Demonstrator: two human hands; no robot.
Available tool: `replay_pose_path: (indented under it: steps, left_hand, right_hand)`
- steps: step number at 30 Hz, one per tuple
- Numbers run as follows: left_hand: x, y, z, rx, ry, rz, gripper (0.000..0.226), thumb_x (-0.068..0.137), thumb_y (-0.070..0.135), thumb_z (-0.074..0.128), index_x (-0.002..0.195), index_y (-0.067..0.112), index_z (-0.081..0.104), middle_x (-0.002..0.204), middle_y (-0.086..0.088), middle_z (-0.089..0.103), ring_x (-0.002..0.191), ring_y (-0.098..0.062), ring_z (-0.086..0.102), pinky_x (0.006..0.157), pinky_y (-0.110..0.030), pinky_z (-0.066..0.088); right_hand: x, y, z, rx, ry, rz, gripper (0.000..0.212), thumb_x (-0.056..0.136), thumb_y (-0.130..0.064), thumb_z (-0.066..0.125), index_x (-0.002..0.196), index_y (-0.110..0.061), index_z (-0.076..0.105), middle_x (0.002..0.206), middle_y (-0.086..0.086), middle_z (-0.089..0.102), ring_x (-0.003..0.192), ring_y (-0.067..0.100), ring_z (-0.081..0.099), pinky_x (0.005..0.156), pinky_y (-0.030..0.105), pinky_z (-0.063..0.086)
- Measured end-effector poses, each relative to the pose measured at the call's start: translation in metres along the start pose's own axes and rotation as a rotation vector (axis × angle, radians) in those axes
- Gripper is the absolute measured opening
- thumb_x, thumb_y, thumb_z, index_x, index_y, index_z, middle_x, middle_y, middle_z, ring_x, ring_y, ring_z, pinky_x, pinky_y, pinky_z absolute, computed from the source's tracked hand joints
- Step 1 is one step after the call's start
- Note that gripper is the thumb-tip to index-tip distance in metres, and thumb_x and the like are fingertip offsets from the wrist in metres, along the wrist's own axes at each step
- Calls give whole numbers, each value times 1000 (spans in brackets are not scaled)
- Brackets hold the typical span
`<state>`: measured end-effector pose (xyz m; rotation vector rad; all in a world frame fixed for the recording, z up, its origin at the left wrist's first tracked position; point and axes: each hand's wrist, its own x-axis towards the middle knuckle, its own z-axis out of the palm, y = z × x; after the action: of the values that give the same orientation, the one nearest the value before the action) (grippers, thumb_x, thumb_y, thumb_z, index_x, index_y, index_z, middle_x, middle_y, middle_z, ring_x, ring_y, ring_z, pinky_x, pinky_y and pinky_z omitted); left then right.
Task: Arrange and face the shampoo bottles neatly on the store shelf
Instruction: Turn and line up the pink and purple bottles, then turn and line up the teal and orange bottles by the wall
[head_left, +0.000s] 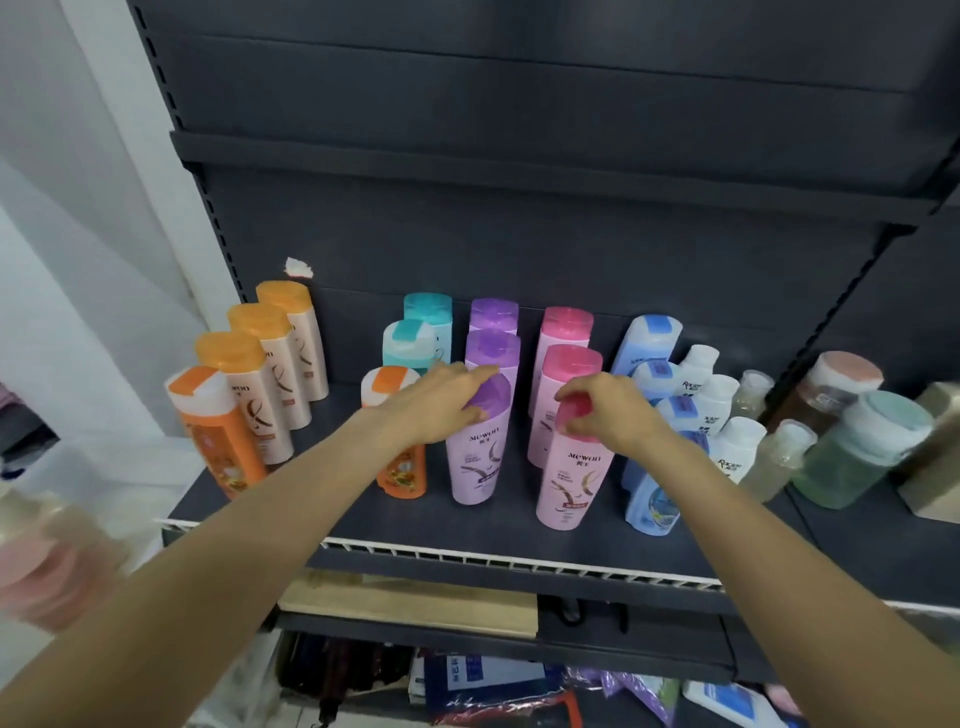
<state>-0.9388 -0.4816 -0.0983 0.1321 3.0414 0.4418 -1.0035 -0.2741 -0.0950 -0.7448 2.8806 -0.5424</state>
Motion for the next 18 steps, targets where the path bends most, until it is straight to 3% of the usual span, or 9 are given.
replay_pose_path:
  steps: [2,5,9,13,18]
  left_hand:
    - [3,0,7,7,-35,14,57,97,22,49,148,20,24,125,-14,44,119,-32,39,101,-43,36]
    - [13,-3,10,23,-40,51,58,95,17,52,147,22,27,128,-10,40,119,-28,41,103,-40,36]
    - [21,-2,10,33,-47,95,59,95,12,52,147,24,28,129,-7,42,117,-24,41,103,-32,35]
    - [25,-4,14,6,-36,101,60,95,11,52,147,26,28,138,-5,41,125,-25,40,105,-32,32]
    - [26,-4,15,31,-5,83,58,97,15,48,148,26,25,153,-3,30,136,-25,32,111,-34,29]
  right_hand:
    - [-2,2,-1,18,6,7,42,79,-16,72,120,-17,64,112,6,66,104,20,60,87,23,43]
    - [-3,3,0,28,7,9,43,79,-17,73,120,-17,64,113,6,66,105,21,59,86,21,41]
    - [-3,2,1,24,5,15,43,79,-18,73,121,-18,63,115,7,65,106,22,59,91,28,46]
    - [-3,1,2,4,-7,33,43,81,-19,71,123,-20,61,118,8,63,109,24,58,92,35,48]
    - [3,-3,1,-12,-50,21,45,83,-15,69,126,-14,58,123,9,61,113,24,56,92,28,43]
